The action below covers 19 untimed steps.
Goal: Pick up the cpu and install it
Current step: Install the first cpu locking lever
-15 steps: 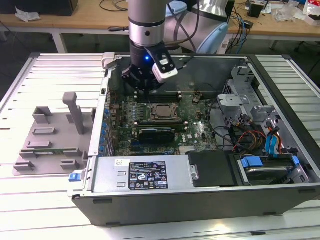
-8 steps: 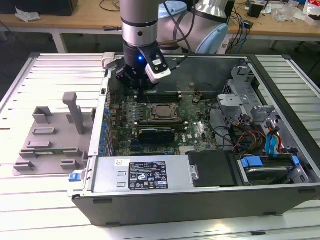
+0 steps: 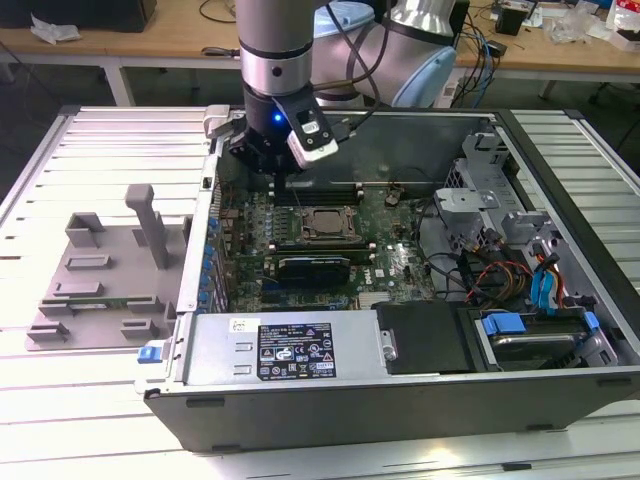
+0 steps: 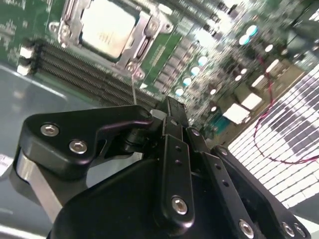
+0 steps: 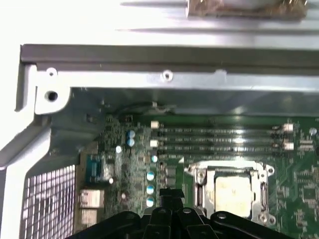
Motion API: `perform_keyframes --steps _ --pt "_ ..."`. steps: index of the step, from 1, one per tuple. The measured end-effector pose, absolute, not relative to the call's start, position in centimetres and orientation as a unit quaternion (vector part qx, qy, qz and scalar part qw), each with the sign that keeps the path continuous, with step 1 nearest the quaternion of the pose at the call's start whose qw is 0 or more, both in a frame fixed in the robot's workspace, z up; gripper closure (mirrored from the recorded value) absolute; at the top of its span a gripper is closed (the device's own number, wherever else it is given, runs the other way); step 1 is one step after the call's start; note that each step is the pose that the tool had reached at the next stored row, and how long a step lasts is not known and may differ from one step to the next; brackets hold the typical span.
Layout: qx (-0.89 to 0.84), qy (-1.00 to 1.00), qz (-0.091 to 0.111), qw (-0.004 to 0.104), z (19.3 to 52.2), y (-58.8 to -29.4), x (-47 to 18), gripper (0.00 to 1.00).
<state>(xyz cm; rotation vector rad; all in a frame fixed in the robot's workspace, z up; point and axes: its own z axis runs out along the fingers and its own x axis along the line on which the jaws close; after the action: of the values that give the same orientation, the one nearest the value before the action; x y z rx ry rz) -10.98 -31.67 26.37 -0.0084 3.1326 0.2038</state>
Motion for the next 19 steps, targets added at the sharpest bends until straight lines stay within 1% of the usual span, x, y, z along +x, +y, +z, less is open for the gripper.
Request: perform_keyframes --steps 5,7,8,10,19 --pt "-0.003 0.996 0.094 0.001 26.3 -31.7 -11.0 0.89" --pt "-0.003 0.994 0.112 0.002 26.1 -31.7 -11.2 0.89" --pt "-0.003 0.993 0.116 0.002 25.9 -31.7 -11.2 0.89" --pt "-0.003 0.993 0.119 0.002 25.7 -31.7 -11.2 0.89" --pt "-0.003 0.993 0.119 0.002 25.4 -31.7 -9.2 0.89"
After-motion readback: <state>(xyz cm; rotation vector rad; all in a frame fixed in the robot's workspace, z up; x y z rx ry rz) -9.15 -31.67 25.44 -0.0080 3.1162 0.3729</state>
